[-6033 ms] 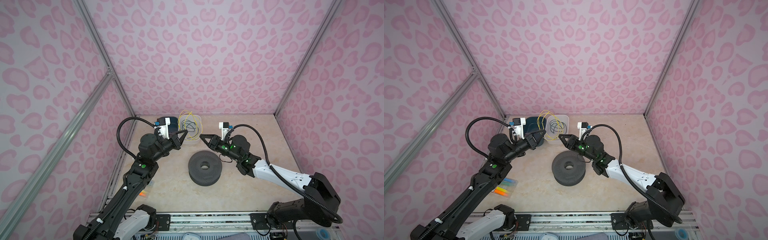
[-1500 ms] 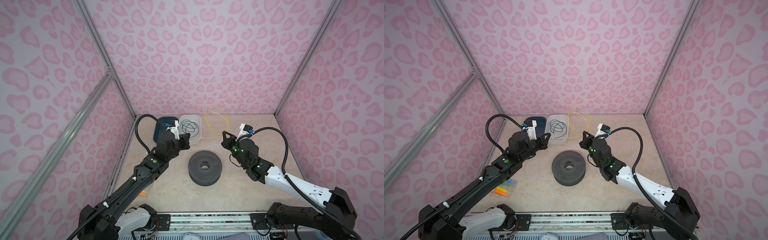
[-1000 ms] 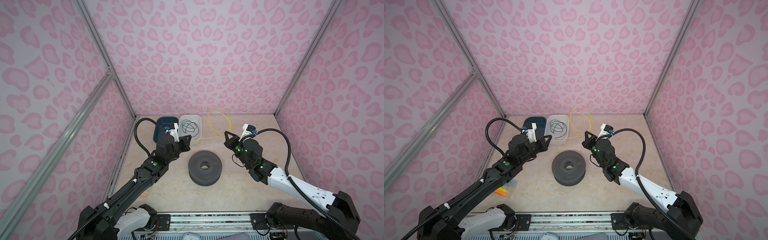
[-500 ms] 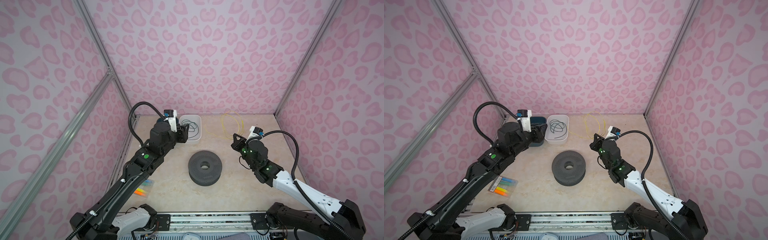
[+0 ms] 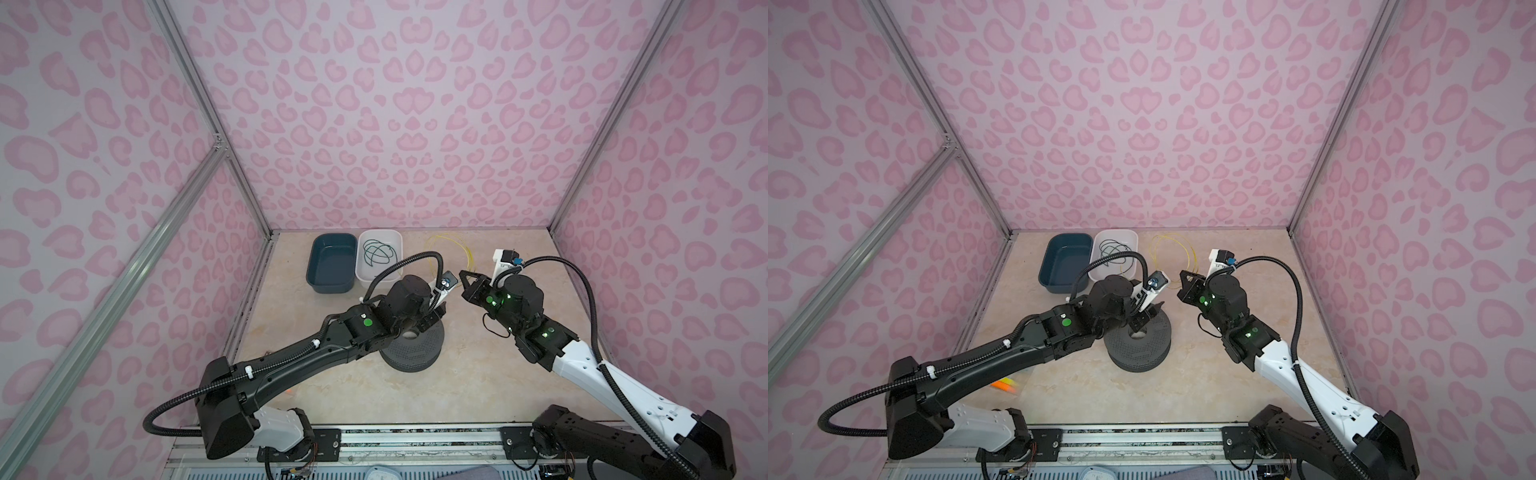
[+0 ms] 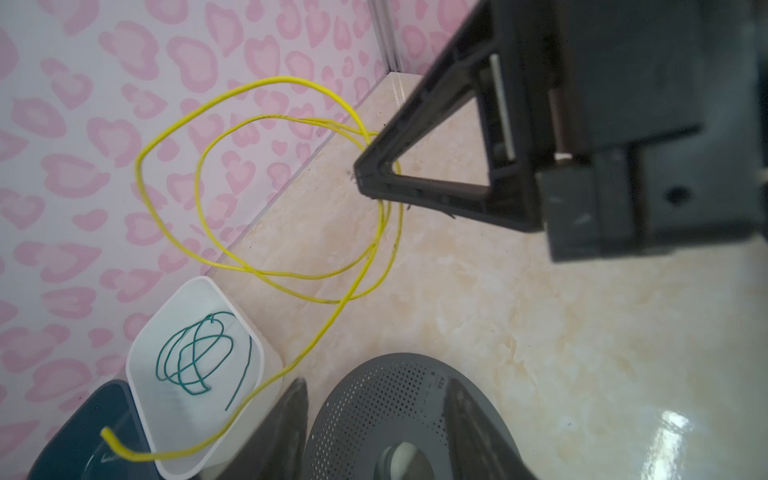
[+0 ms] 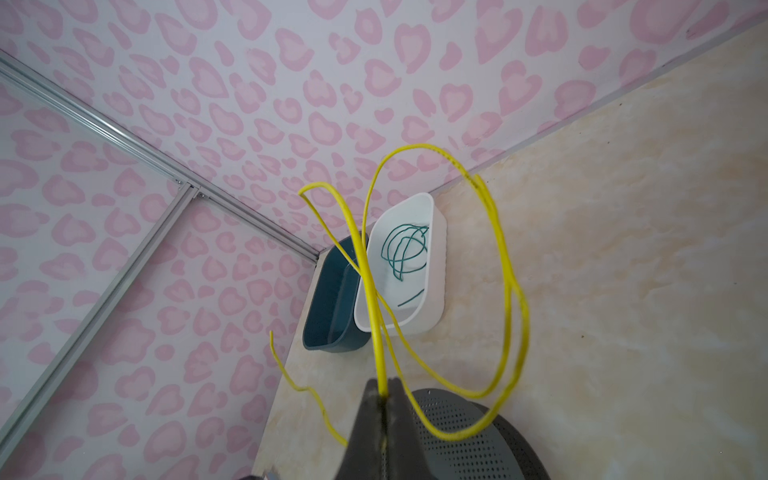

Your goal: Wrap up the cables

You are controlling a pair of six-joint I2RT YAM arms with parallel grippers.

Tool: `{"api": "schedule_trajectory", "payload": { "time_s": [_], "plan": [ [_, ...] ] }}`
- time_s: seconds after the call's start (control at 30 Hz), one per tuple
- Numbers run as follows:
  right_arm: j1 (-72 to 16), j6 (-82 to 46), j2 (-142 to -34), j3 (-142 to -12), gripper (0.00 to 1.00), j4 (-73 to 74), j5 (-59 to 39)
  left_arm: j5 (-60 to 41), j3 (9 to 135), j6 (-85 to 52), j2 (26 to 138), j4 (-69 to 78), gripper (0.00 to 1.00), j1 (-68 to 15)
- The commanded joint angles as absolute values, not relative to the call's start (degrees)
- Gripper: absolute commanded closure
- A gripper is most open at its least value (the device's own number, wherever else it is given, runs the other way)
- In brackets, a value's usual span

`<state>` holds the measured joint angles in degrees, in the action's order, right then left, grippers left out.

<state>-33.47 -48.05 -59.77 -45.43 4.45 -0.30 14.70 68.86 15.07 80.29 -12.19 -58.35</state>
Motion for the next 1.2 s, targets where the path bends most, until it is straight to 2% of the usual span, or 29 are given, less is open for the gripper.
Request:
{"api": "schedule_trajectory", "payload": {
  "time_s": [0.0, 0.2, 0.43, 0.5, 0.53, 0.77, 0.9, 1.17],
  "plan": [
    [-33.47, -48.77, -58.99, -45.02, 1.0, 3.72, -2.89, 17.71, 67.98, 22.55, 81.8, -3.1, 0.45, -58.71],
    [-33.44, -49.7, -58.02, -44.65, 1.0, 2.58, -4.56, 19.81, 67.59, 25.08, 85.11, 2.01, 0.49, -58.82],
    [-33.4, -49.92, -56.54, -44.21, 1.0, 1.59, -5.44, 20.74, 67.25, 25.96, 86.7, 4.47, 0.62, -59.04],
    [-33.4, -49.92, -56.35, -44.18, 1.0, 1.35, -5.61, 20.98, 67.06, 26.51, 86.97, 4.83, 0.63, -59.06],
    [-33.38, -50.0, -56.21, -44.04, 1.0, 1.24, -5.78, 21.07, 66.97, 26.77, 87.1, 4.89, 0.66, -59.06],
    [-33.37, -50.51, -55.72, -43.8, 1.0, 1.09, -6.41, 20.49, 66.82, 28.21, 87.89, 4.87, 0.68, -59.41],
    [-33.41, -50.58, -55.72, -43.95, 1.0, 0.79, -6.66, 19.96, 67.24, 28.86, 88.61, 4.55, 0.73, -59.65],
    [-33.39, -50.14, -55.72, -44.46, 1.0, 0.01, -6.89, 21.69, 67.4, 29.62, 89.25, 4.88, 0.96, -60.72]
  ]
}}
